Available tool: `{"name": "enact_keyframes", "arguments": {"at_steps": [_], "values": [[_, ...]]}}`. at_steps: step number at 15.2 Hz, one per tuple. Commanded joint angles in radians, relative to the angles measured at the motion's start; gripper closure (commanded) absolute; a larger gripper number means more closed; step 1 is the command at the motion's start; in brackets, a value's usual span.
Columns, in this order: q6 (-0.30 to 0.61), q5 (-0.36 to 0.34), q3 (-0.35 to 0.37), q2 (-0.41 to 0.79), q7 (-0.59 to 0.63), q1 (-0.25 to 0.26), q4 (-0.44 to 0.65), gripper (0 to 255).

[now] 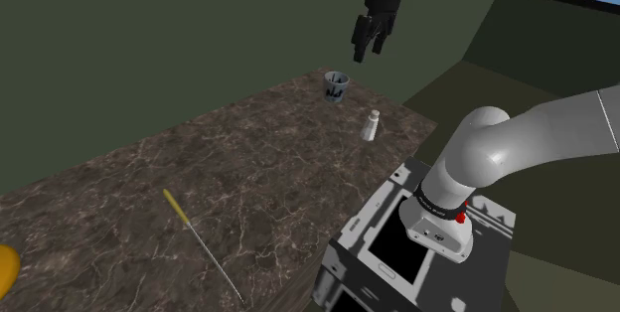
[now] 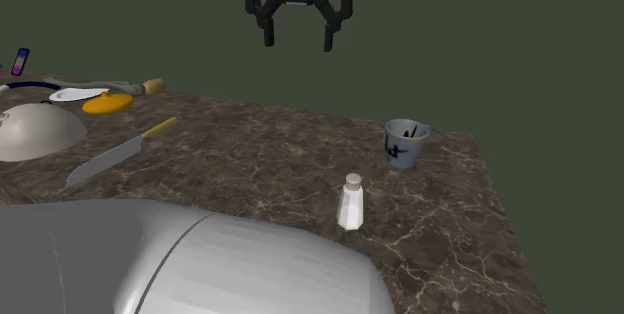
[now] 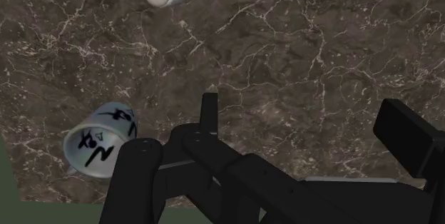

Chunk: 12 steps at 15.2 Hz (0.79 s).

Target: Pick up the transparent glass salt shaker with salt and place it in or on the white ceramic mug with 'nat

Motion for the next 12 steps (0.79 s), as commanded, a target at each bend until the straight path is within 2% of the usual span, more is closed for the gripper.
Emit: {"name": "enact_keyframes", "arguments": {"at_steps": [1,12], "values": [[0.0,0.0,0.0,0.0,0.0,0.0,0.0,0],[0.246,-0.065,-0.202,-0.046,-0.199,-0.072,-0.317,0]]}}
